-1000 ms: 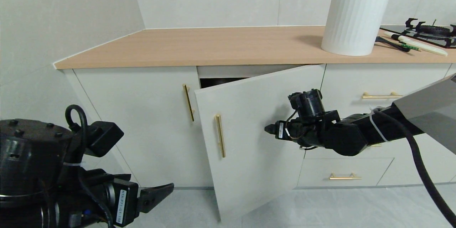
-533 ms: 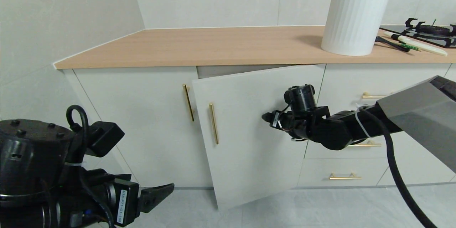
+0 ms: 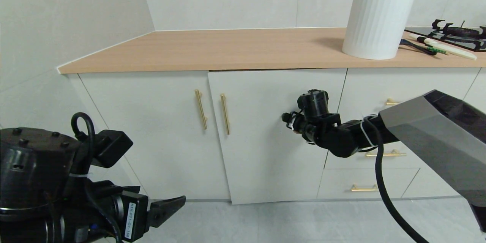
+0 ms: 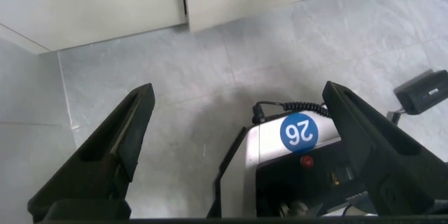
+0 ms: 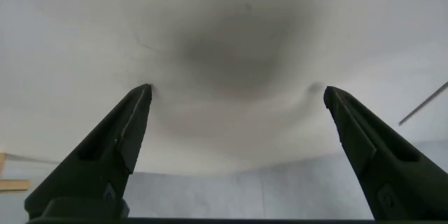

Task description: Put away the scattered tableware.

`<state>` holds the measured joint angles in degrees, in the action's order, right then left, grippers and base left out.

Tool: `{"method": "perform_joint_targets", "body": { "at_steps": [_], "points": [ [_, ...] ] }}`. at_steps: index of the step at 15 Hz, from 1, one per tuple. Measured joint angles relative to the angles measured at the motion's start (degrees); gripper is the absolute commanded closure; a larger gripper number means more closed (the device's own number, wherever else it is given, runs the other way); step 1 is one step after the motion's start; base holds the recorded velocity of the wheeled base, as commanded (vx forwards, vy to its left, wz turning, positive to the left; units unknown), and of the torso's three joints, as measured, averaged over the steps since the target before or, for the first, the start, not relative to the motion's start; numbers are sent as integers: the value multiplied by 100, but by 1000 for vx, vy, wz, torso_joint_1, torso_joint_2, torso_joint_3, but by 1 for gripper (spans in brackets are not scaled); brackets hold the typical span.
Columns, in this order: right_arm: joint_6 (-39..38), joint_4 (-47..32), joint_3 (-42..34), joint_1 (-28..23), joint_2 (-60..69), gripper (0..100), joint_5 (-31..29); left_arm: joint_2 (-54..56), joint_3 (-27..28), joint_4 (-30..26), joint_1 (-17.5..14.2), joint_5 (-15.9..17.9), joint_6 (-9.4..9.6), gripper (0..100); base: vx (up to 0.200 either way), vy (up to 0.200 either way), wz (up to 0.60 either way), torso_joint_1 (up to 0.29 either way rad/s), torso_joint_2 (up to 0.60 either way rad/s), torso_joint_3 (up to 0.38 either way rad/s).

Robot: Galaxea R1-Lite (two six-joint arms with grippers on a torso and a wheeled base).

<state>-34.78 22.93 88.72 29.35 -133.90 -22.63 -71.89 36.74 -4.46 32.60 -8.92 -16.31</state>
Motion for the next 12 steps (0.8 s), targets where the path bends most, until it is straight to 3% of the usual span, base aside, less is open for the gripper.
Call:
{"method": "perform_joint_targets", "body": {
  "at_steps": [7, 9, 12],
  "points": [
    [-88, -41, 184, -67, -149, 0, -176, -35, 0, -2, 0, 0, -2, 0, 0, 0, 0, 0, 0, 0],
    [-154, -191, -267, -52, 146, 0, 497, -35, 0, -2, 0, 0, -2, 0, 0, 0, 0, 0, 0, 0],
    [-112, -457, -1348, 7, 1012, 0, 2338, -29, -1, -5, -2, -5, 6, 0, 0, 0, 0, 0, 0, 0]
  ]
}}
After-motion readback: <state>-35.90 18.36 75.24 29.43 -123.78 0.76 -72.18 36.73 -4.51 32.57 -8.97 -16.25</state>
